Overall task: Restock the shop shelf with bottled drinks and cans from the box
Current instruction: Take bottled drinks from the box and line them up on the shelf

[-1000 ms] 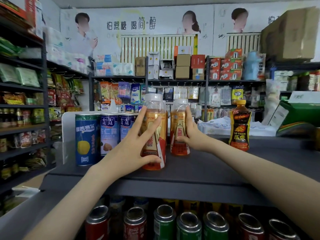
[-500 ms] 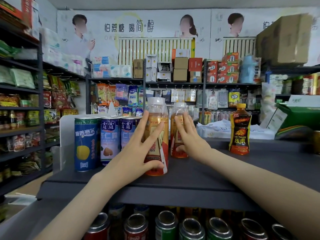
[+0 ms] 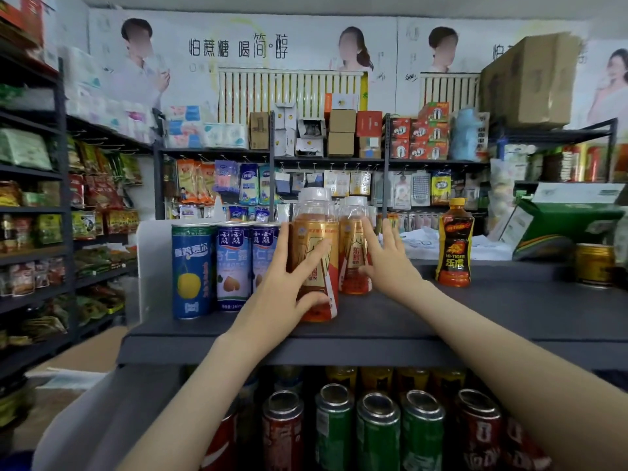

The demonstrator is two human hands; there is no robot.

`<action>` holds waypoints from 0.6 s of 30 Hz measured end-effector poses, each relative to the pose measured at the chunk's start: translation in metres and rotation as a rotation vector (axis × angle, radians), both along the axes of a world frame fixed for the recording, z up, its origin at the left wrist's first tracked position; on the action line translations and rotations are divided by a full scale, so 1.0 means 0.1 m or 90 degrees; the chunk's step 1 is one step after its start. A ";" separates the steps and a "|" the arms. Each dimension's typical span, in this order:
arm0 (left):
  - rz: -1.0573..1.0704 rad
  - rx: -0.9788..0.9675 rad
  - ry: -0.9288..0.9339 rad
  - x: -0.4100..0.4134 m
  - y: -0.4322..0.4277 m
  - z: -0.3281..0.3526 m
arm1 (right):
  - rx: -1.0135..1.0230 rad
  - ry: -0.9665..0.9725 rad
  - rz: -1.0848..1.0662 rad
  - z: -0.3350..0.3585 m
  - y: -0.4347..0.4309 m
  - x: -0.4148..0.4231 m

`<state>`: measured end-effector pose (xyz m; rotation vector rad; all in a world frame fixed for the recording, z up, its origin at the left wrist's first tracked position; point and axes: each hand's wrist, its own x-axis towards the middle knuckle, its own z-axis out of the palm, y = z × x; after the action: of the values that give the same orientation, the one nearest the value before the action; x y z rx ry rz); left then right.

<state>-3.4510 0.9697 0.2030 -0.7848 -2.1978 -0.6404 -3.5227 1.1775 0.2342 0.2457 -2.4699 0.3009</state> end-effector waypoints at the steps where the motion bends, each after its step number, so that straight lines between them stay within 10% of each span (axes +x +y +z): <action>1: 0.021 0.011 0.013 0.06 -0.01 -0.01 | -0.014 -0.001 0.006 -0.01 0.00 0.13; 12: 0.192 0.096 0.043 1.27 -0.04 -0.70 | -0.158 0.142 0.263 -0.65 -0.27 1.78; 18: 0.265 0.149 -0.103 2.24 -0.28 -1.70 | -0.187 0.001 0.453 -1.75 -0.87 2.58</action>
<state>-3.2272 0.9422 0.0327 -0.1494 -2.2813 -0.7459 -3.2643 1.0909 0.0589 0.9895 -2.2134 0.9444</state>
